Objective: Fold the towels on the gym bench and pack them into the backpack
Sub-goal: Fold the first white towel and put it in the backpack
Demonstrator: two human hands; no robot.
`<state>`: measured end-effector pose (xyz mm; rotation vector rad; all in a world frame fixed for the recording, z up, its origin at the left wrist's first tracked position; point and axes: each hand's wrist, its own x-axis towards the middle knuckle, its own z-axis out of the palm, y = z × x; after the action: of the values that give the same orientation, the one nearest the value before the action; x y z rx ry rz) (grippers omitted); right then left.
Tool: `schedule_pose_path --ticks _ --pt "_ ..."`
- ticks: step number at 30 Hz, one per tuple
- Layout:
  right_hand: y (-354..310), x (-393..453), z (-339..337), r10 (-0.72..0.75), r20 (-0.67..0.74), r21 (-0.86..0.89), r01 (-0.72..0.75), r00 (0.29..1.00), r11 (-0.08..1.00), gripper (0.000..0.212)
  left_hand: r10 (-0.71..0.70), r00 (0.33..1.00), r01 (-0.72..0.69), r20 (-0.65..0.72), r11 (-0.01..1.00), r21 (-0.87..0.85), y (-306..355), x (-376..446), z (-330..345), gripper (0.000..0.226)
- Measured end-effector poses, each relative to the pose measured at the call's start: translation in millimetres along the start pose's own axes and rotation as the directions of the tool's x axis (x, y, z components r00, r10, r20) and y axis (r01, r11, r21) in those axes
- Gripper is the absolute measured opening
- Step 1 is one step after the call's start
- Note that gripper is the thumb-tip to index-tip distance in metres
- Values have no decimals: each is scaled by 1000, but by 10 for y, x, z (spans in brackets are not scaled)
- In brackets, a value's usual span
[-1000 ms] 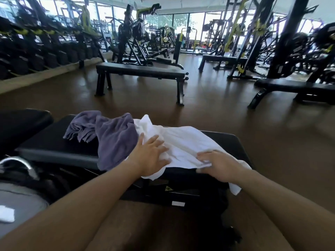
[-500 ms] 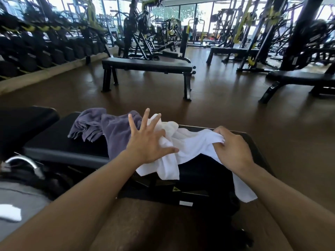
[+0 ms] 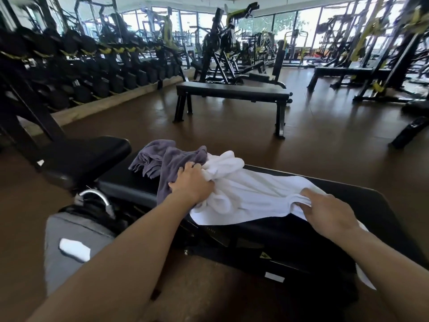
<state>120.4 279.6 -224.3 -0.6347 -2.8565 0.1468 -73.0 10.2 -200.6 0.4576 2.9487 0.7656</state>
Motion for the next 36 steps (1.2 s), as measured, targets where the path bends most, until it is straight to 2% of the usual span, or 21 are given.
schedule_pose_path --ticks 6,9,11,15,18,20,22,24,25,26,28,29,30,31,33,35,36 --pt "267 101 -4 74 32 -60 -72 997 996 11 -40 995 35 -87 997 -66 -140 -1 -135 65" --pt "388 115 -31 146 34 -85 -143 989 986 12 -44 993 36 -105 996 -79 -277 99 -102 79" --pt "522 92 -67 212 24 -72 -209 977 975 15 -65 993 60 -102 997 -53 -340 108 -99 80" --pt "758 -56 -180 323 -4 -63 -323 946 944 21 -49 997 54 -67 996 77 -348 -30 -104 66" --pt "692 -130 -278 332 -17 -18 -332 943 943 26 -7 999 14 -45 989 149 -326 -28 -71 74" --pt "586 -168 -360 298 -70 25 -297 952 955 28 53 996 -36 -66 973 229 -295 0 -55 81" --pt "463 -183 -464 244 -125 45 -240 962 970 27 244 952 -185 -184 939 289 -212 -8 -27 83" --pt "344 -181 -581 196 -179 37 -193 964 981 25 547 791 -493 -275 835 245 -27 -109 35 68" --pt "286 -176 -642 175 -210 39 -171 962 985 24 644 719 -621 -263 764 174 105 -203 73 61" --pt "223 -174 -712 162 -234 59 -153 959 987 23 691 696 -688 -195 719 95 240 -317 137 61" --pt "114 -151 -854 164 -253 179 -120 953 976 20 676 735 -677 60 736 12 491 -591 330 83" --pt "61 -139 -945 179 -255 285 -102 950 953 21 637 749 -655 181 753 61 590 -711 452 97" --pt "6 -131 -1057 198 -255 410 -80 946 909 24 609 756 -649 242 746 149 671 -790 571 105" --pt "-37 -132 -1171 211 -259 519 -49 943 853 26 598 761 -647 252 729 225 725 -825 677 105" --pt "-106 -170 -1397 177 -253 610 14 951 792 24 605 769 -638 207 711 296 780 -836 794 89" --pt "-104 -210 -1522 148 -224 622 25 963 783 14 646 749 -661 145 714 231 790 -808 806 60" --pt "-79 -225 -1552 156 -221 629 18 963 777 12 661 746 -666 85 737 114 791 -793 769 51"
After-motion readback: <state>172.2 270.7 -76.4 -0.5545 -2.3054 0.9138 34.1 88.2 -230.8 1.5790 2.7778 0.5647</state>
